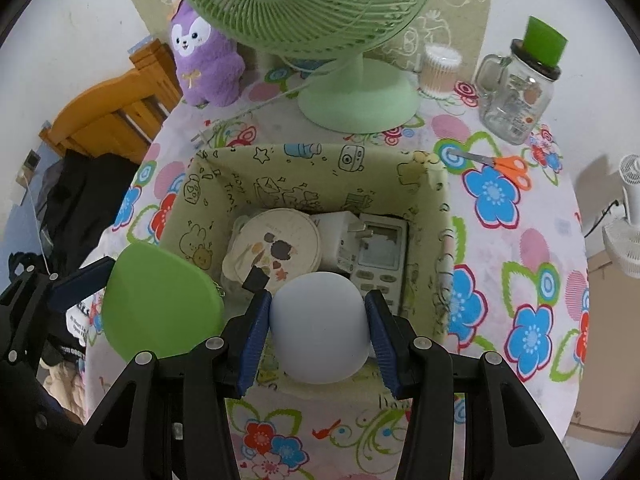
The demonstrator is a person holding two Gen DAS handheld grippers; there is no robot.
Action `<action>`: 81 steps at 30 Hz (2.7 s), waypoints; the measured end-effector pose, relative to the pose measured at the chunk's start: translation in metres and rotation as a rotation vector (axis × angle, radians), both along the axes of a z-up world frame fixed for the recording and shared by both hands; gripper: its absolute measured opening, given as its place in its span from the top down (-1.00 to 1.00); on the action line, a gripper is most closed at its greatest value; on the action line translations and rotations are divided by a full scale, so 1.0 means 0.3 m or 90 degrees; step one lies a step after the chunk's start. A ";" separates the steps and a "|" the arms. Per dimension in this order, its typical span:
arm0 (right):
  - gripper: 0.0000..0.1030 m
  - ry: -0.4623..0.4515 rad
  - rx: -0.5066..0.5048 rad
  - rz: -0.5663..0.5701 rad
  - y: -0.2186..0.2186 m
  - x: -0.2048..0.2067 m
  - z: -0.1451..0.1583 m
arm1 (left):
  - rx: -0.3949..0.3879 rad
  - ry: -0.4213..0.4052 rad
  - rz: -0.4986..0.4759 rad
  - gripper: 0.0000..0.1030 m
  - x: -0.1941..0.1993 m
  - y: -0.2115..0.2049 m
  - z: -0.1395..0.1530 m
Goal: Organize rigid objects
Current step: 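Lower white puck into fabric box and open right gripper, then lower green pad into fabric box and open left gripper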
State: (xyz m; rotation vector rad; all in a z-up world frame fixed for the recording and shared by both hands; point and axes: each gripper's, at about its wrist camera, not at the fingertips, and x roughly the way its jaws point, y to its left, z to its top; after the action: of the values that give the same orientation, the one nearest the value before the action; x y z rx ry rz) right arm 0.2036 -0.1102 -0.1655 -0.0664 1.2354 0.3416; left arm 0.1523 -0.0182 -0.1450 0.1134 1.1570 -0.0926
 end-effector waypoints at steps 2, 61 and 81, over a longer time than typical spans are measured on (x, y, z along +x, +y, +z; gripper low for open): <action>0.00 0.006 0.001 0.000 0.004 0.010 -0.012 | -0.001 0.005 -0.002 -0.85 0.010 0.002 -0.010; -0.64 -0.065 -0.015 -0.098 -0.207 0.030 0.076 | -0.035 -0.001 -0.045 -0.85 0.154 -0.124 -0.046; -0.64 -0.026 -0.025 -0.104 -0.227 0.094 -0.014 | -0.047 0.060 -0.039 -0.93 0.229 -0.158 -0.194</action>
State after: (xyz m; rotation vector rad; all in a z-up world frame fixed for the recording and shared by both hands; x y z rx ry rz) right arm 0.2317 -0.1782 -0.1697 -0.0063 1.1994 0.1730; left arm 0.2209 -0.0658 -0.2031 0.0797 1.2436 -0.1959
